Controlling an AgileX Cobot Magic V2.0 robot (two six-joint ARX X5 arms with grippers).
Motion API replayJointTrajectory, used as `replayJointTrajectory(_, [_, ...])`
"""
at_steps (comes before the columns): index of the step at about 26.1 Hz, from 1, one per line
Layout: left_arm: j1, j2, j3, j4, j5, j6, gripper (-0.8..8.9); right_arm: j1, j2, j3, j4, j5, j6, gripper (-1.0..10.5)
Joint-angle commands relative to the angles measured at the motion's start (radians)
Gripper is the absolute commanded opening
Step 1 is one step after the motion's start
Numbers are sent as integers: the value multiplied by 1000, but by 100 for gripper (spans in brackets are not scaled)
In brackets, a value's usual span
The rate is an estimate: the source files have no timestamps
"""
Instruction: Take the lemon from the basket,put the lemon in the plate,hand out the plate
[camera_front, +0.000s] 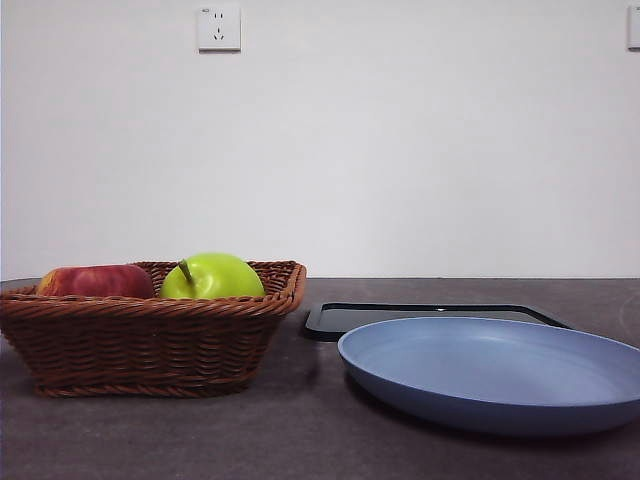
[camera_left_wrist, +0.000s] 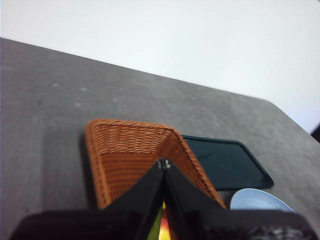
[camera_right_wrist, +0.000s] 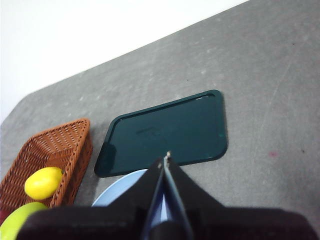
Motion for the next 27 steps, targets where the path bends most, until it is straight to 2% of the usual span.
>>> replayJointTrajectory(1, [-5, 100, 91, -26, 47, 79, 7, 2, 69, 84, -36, -5, -70, 6])
replayJointTrajectory(5, [-23, 242, 208, -101, 109, 127, 7, 2, 185, 186, -122, -7, -145, 6])
replayJointTrajectory(12, [-93, 439, 380, -316, 113, 228, 6, 2, 416, 293, -300, -8, -286, 6])
replayJointTrajectory(16, [-139, 490, 408, -338, 121, 238, 8, 2, 554, 295, -362, -49, -296, 15])
replayJointTrajectory(19, [-178, 504, 408, -335, 132, 238, 17, 3, 702, 295, -375, -126, -296, 135])
replayJointTrajectory(20, [-186, 504, 408, -334, 130, 238, 55, 6, 752, 295, -373, -139, -296, 189])
replayJointTrajectory(23, [-193, 505, 408, -336, 95, 233, 303, 29, 880, 295, -343, -131, -295, 328])
replayJointTrajectory(25, [-197, 505, 408, -343, 50, 226, 373, 39, 942, 295, -294, -132, -295, 338])
replayJointTrajectory(27, [-201, 505, 408, -354, 42, 226, 390, 53, 998, 295, -243, -137, -291, 338])
